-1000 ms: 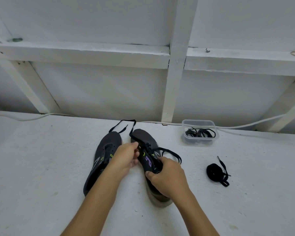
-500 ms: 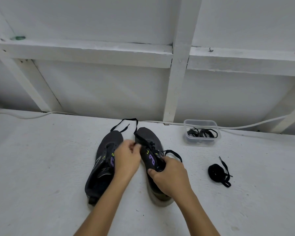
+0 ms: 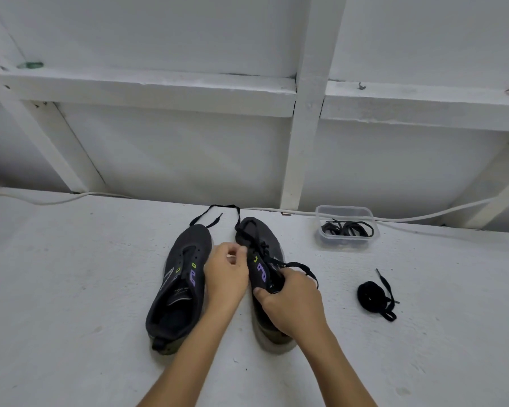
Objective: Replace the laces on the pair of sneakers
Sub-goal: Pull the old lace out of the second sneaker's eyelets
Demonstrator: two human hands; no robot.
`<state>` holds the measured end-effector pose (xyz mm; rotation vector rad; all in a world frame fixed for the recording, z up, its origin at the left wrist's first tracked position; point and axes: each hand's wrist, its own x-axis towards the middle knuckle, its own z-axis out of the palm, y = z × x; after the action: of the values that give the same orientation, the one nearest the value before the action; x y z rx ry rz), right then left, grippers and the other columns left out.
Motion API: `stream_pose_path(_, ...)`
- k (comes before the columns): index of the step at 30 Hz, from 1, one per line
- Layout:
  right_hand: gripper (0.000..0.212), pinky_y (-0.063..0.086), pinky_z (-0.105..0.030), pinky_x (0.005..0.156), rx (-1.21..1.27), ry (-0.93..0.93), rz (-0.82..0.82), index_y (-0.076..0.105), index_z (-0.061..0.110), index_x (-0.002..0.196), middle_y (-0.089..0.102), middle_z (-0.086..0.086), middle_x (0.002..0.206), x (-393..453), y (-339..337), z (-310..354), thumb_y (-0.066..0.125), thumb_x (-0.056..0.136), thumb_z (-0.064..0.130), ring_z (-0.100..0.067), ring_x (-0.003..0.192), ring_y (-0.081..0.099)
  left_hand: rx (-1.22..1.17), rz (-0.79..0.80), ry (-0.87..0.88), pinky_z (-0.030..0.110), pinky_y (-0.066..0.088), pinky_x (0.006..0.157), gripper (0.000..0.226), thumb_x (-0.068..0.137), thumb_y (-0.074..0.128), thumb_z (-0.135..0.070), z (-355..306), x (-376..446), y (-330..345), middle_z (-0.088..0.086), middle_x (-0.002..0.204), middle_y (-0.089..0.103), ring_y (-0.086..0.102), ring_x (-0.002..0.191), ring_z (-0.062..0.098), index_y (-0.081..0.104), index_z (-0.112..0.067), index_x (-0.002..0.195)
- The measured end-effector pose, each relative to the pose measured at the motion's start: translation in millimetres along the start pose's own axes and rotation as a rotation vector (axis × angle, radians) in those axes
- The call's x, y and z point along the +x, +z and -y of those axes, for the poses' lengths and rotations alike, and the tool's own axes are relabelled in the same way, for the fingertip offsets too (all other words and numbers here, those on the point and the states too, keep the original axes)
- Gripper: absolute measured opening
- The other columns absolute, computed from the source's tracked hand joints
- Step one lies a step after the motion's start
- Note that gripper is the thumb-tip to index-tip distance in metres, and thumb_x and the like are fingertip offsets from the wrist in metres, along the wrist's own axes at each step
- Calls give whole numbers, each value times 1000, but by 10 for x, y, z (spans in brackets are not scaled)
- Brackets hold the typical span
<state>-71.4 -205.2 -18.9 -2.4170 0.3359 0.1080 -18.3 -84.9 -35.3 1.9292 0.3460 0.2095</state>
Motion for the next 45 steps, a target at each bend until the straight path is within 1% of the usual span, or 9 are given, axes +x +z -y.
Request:
stream_pose_path(5, 35, 52, -30, 78, 13, 17, 0, 63, 27, 108, 66, 7, 103, -15, 9, 2, 69, 82, 50, -18, 96, 63, -250, -109, -210, 48, 57, 86, 9, 99, 55, -28, -22, 58, -67, 0, 95, 67, 67, 89, 18, 58, -26, 91)
stream_pose_path(10, 35, 45, -28, 74, -2, 9, -18, 63, 27, 109, 67, 7, 105, -18, 21, 19, 66, 83, 51, -20, 99, 63, 38, 255, -53, 14, 48, 78, 13, 87, 75, -34, 99, -45, -30, -12, 102, 68, 63, 91, -1, 74, -27, 98)
stream_pose_path(15, 36, 45, -29, 75, 7, 20, -15, 64, 28, 110, 66, 7, 106, -15, 16, 10, 67, 82, 51, -21, 99, 63, 100, 23, 110, 34, 51, 84, 5, 94, 64, -17, -34, 83, -96, 0, 96, 67, 65, 87, 18, 68, -18, 91)
stream_pose_path(19, 33, 42, -27, 72, 20, 23, -18, 64, 27, 107, 66, 8, 102, -18, 11, 8, 69, 82, 49, -18, 94, 61, -155, -193, -50, 49, 55, 88, 14, 97, 59, -22, -125, 229, -198, 5, 108, 65, 66, 93, 24, 58, -17, 109)
stream_pose_path(22, 30, 44, -28, 71, 5, 20, -12, 63, 26, 100, 66, 6, 99, -5, 10, 15, 68, 82, 48, -19, 90, 62, 16, -38, -115, 35, 46, 93, 51, 88, 72, -31, -77, 131, -154, 3, 122, 55, 57, 108, 21, 47, -13, 129)
stream_pose_path(27, 30, 52, -32, 77, -8, 4, -7, 63, 25, 99, 67, 6, 97, 1, 15, 17, 68, 82, 49, -21, 91, 64, 166, 100, -101, 25, 41, 70, 27, 88, 71, -40, 54, -113, 10, -3, 84, 61, 60, 82, 15, 62, -15, 82)
stream_pose_path(33, 36, 47, -28, 74, -9, -5, 0, 63, 25, 110, 67, 6, 105, 9, 22, 4, 67, 84, 50, -20, 97, 64, 131, 135, -56, 7, 41, 61, 11, 91, 70, -28, -25, -9, 78, -8, 81, 67, 60, 73, 3, 72, -17, 91)
stream_pose_path(40, 38, 47, -28, 77, -5, 9, -14, 63, 26, 113, 65, 6, 109, -3, 28, 10, 68, 84, 49, -20, 100, 62, -160, -110, -86, 51, 57, 86, 16, 101, 55, -29, -148, 162, -91, -1, 92, 64, 69, 87, 24, 58, -14, 102)
stream_pose_path(45, 34, 49, -28, 76, -3, 9, -14, 64, 29, 111, 67, 7, 105, -6, 14, 24, 68, 83, 49, -18, 95, 63, 22, 317, -152, 8, 45, 67, 23, 90, 68, -46, 1, 20, -105, -19, 89, 65, 60, 79, -12, 65, -26, 101)
